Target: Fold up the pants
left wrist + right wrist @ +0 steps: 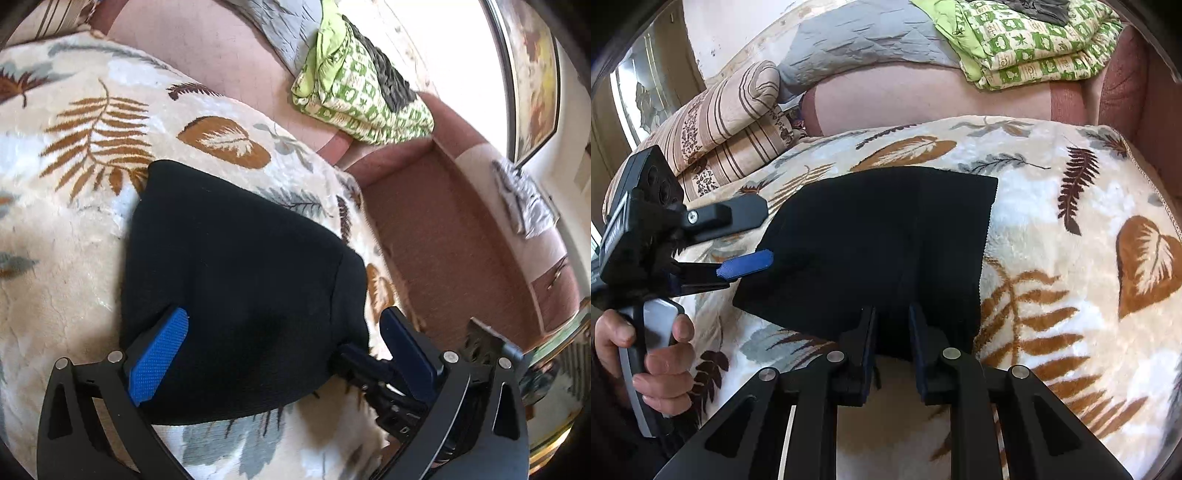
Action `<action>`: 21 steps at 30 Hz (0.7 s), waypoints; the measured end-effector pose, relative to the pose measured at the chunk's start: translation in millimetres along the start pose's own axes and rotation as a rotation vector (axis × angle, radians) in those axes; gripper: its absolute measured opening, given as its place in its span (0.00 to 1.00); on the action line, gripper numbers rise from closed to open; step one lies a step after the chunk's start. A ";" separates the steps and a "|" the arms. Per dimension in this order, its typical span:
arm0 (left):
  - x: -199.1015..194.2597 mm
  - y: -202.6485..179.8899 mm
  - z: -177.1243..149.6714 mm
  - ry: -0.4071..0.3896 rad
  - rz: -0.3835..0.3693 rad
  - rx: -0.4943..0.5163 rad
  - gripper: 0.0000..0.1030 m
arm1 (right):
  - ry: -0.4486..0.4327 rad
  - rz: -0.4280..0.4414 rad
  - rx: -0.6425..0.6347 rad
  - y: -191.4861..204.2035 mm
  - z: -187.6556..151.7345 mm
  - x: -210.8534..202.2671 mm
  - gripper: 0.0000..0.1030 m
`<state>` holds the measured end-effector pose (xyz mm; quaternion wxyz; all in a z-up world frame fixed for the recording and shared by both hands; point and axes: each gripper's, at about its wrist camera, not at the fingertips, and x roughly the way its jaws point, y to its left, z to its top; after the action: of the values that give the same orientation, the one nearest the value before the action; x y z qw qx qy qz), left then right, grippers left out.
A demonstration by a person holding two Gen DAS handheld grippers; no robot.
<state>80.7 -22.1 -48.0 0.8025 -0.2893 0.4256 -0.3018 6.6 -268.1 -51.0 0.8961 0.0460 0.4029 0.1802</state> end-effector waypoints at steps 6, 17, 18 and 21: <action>2.0 -0.1 3.0 0.016 -0.002 0.003 1.00 | -0.003 -0.003 -0.003 2.2 -0.7 0.2 0.17; 10.8 -24.6 63.9 -0.074 0.128 0.195 1.00 | -0.284 -0.088 0.036 -5.5 54.8 5.4 0.19; 20.3 -16.7 66.0 -0.052 0.148 0.184 0.99 | -0.253 -0.095 0.046 -8.9 57.1 15.4 0.18; 53.7 9.8 58.3 0.032 0.300 0.197 0.85 | -0.077 -0.138 0.046 -20.1 56.0 56.3 0.16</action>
<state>157.5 -42.8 -55.0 0.8562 -0.1379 0.4451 -0.2233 88.1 -262.9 -57.8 0.9199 0.0458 0.3744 0.1068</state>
